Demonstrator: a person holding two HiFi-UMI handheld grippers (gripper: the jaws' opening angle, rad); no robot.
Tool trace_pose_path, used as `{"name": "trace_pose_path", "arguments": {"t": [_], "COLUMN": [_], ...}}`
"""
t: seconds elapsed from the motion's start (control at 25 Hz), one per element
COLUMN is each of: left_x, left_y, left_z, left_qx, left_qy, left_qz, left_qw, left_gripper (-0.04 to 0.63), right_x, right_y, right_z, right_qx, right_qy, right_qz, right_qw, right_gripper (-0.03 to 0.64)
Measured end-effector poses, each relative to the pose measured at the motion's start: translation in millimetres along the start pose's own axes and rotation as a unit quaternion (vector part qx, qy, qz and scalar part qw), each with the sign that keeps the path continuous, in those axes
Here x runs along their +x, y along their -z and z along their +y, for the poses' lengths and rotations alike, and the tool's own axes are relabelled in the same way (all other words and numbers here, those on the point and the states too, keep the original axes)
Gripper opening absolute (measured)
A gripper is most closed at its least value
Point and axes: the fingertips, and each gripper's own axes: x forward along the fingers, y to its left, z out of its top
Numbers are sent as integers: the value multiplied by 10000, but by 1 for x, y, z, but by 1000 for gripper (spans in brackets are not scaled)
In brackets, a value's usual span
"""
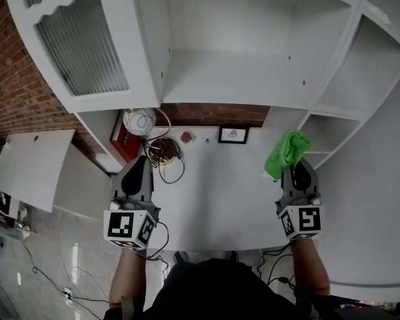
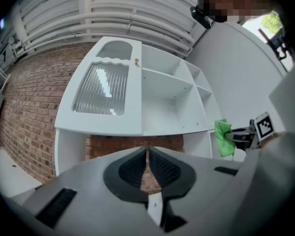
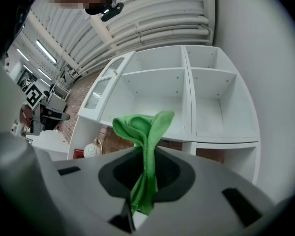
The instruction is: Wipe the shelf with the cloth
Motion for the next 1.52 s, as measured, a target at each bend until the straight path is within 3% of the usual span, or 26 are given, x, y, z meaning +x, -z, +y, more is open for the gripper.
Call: {"name": "trace_pose_path", "arguments": {"t": [0.44, 1.52], "left_x": [-5, 1], "left_y": [-1, 0], "left_z": [4, 4], "left_qx": [5, -25], "left_qy": [-79, -84], "left_qz": [-60, 13], "left_qw": [10000, 10000], "left_gripper": [20, 20], "right_x": [-6, -8], "right_y": [7, -7], "right_z": [4, 6], "right_qx": [304, 362], "right_qy": [73, -91], "right_qz": [21, -58], "right_qw": [9995, 9993], "right_gripper": [44, 43]}}
